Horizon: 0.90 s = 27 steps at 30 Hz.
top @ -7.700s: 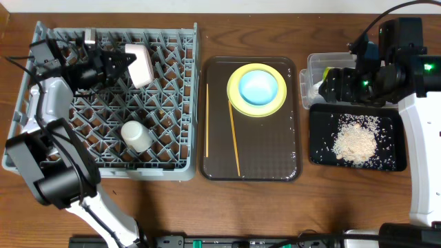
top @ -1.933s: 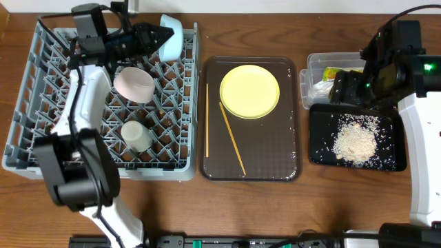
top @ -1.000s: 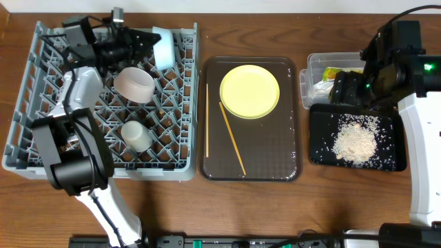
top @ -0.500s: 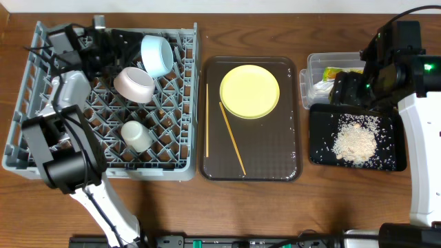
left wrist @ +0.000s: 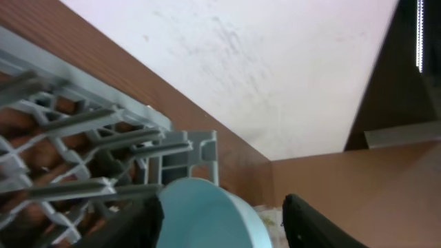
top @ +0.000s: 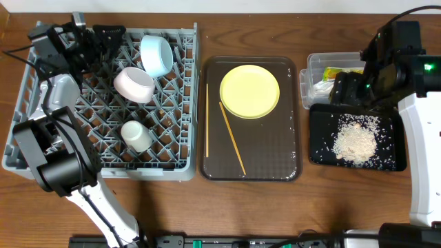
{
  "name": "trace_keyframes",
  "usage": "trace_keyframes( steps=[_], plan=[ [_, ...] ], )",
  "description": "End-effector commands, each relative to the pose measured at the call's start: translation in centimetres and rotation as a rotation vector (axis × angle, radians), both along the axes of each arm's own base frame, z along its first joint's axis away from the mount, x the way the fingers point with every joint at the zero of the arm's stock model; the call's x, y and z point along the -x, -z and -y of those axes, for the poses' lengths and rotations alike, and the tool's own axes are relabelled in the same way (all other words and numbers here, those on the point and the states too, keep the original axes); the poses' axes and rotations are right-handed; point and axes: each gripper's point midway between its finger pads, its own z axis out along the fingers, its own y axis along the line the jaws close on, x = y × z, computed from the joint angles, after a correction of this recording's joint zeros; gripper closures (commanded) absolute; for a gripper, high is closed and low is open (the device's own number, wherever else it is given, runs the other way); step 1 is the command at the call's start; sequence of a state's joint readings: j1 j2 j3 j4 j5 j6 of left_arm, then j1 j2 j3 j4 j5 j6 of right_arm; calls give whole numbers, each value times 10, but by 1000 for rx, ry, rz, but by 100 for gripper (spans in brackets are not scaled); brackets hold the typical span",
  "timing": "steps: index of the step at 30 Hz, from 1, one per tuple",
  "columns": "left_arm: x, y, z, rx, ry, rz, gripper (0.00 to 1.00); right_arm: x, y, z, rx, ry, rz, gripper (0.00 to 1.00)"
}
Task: Sort waste into correct bins and load items into the dishwasher
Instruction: 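Lower the blue bowl into the dish rack's back corner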
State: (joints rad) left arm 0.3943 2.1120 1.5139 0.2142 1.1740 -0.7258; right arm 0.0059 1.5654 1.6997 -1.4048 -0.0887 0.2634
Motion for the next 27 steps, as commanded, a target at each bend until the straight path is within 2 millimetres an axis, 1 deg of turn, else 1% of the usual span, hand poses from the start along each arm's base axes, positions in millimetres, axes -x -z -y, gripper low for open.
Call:
trace_keyframes(
  steps=[1, 2, 5, 7, 9, 11, 13, 15, 18, 20, 23, 27],
  plan=[
    [9, -47, 27, -35, 85, 115, 48, 0, 1, -1, 5, 7, -5, 15],
    [11, -56, 35, -48, 99, 140, 54, 0, 1, -1, 5, 7, -5, 15],
    [17, -81, 61, -87, 150, 212, 61, 0, 1, -1, 5, 8, -5, 15],
    [21, -91, 77, -105, 177, 246, 66, 0, 1, -1, 5, 8, -5, 15],
    [23, -97, 91, -112, 202, 264, 67, 0, 1, -1, 5, 8, -5, 15],
    [24, -95, 105, -106, 228, 254, 68, 0, 1, -1, 6, 7, -4, 15],
    [26, -80, 116, -126, 236, 203, 68, -1, 1, -1, 6, 7, -3, 15],
    [29, -54, 123, -185, 231, 130, 69, 0, 1, -1, 6, 7, -3, 15],
    [36, -11, 123, -337, 204, 9, 69, -1, 1, -1, 6, 7, -2, 15],
    [41, 6, 118, -414, 195, -39, 69, -1, 1, -1, 6, 7, -2, 14],
    [43, 16, 111, -463, 175, -75, 69, -1, 1, -1, 6, 7, -3, 14],
    [40, 12, 109, -467, 167, -58, 69, -1, 1, -1, 6, 7, -3, 14]
  ],
)
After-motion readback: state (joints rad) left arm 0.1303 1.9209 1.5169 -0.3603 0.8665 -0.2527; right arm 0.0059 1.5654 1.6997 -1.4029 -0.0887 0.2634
